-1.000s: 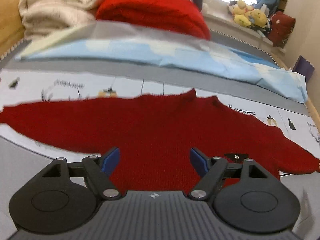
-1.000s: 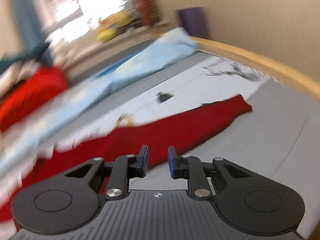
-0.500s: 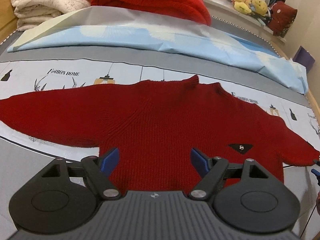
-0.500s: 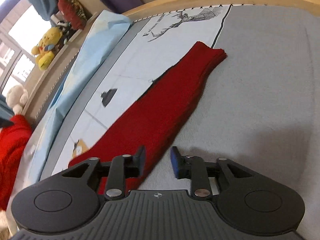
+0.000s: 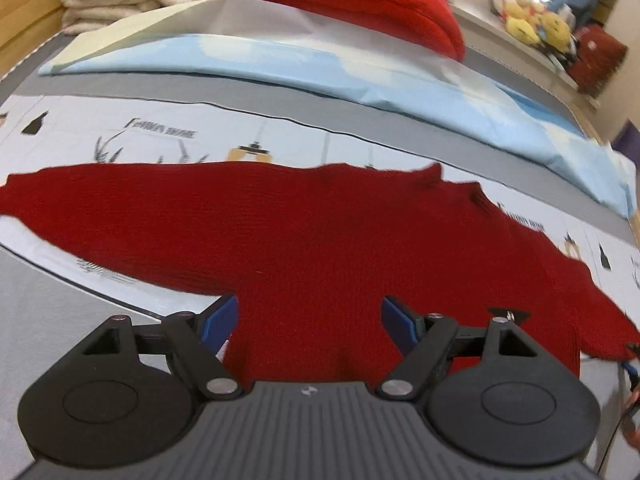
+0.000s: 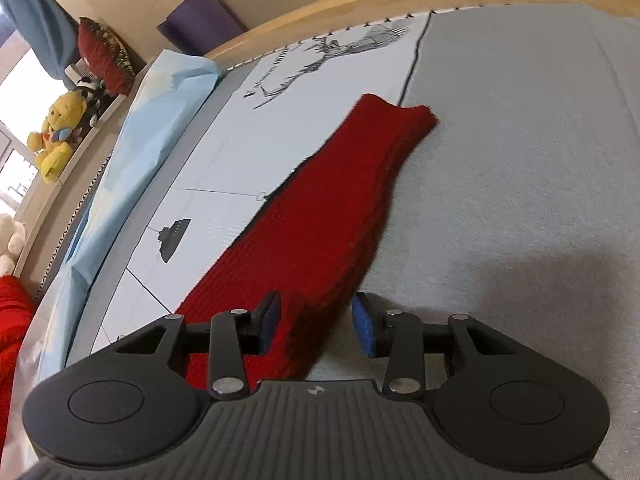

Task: Fold small clothes
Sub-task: 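Grasp the cuff of a sweater sleeve with the right tool, then carry the held sleeve across the sweater body with the right tool and release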

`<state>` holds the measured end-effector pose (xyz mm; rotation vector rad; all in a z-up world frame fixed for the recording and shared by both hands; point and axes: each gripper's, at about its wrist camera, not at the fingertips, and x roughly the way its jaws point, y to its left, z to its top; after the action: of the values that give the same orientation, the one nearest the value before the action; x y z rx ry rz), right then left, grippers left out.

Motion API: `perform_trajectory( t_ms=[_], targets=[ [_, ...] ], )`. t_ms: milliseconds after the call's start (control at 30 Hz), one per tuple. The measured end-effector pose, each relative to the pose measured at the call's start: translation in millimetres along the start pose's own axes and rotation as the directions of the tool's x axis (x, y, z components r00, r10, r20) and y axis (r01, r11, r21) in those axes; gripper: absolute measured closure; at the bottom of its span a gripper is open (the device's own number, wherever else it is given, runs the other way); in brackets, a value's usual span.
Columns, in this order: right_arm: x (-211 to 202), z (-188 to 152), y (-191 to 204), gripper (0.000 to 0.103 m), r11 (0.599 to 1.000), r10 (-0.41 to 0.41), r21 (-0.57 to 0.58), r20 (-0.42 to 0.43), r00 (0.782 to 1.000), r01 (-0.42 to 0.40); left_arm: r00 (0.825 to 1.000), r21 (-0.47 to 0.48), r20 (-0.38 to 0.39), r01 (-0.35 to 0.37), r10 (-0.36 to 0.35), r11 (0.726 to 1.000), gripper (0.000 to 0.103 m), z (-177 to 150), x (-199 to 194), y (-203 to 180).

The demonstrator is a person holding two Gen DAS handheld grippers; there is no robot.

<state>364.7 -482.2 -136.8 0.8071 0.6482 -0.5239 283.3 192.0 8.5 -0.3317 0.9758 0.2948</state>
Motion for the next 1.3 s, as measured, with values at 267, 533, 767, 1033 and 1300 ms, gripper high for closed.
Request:
perform_trajectory(
  t_ms=[267,533,767,1033,1300],
  targets=[
    [-9,-13,50,0.09,0.956,-0.15,-0.232,0.15,0.977,0.182,1.0,-0.105,0.009,-0.005,0.006,0.994,0.02,15,-6,29],
    [-107,-142,231,0.091,0.622,0.325,-0.783,0.274,0.905,0.014,1.0,-0.208,0.022,-0.015,0.02,0.978,0.02,29,-12,58],
    [-157,-329,274,0.09,0.201,0.45,-0.737,-0.516,0.729,-0.646,1.0,-0.289,0.021,-0.002,0.008,0.957,0.02,40,-15,81],
    [-168,-356,278,0.076,0.305,0.067,-0.686,-0.677,0.733,-0.661,1.0,-0.341,0.01,0.03,-0.028,0.94,0.02,45,-12,93],
    [-146,-263,239,0.062,0.678,0.161,-0.524,-0.578,0.8,-0.515,0.995,-0.315,-0.023,0.084,-0.096,0.945,0.04,39,8,70]
  ],
)
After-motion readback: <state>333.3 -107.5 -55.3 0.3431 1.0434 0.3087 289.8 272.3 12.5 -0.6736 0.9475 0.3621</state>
